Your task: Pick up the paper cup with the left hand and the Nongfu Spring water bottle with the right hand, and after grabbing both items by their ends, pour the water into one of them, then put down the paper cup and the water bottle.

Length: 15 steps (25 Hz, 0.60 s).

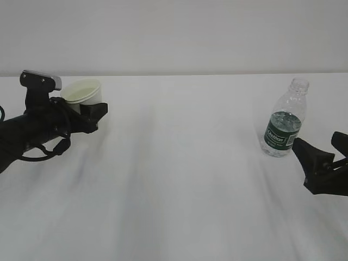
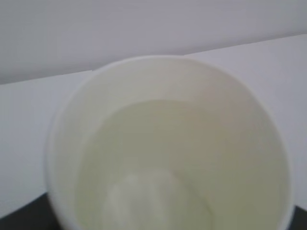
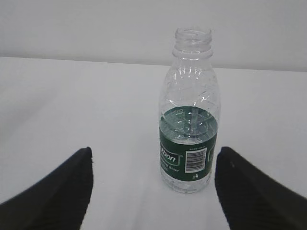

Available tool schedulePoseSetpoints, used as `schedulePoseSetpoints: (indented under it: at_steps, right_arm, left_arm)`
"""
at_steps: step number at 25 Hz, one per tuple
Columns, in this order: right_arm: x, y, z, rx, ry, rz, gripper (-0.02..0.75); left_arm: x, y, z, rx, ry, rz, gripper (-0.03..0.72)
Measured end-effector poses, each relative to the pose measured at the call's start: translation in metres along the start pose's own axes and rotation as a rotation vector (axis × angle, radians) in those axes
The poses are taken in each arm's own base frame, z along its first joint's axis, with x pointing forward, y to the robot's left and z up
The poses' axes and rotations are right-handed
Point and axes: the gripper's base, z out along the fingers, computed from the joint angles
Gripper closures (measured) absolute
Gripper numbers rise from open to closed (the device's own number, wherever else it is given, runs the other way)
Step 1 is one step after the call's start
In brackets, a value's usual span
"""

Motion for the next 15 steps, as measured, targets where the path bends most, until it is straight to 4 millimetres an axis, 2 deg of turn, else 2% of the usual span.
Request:
schedulePoseSetpoints:
  at_steps: [15]
  right_arm:
    - [0.000,0.001,0.000,-0.009,0.000,-0.004,0.146]
  left_arm:
    - [0.032,0.006,0.008,-0.019,-0.037,-0.017,0.221]
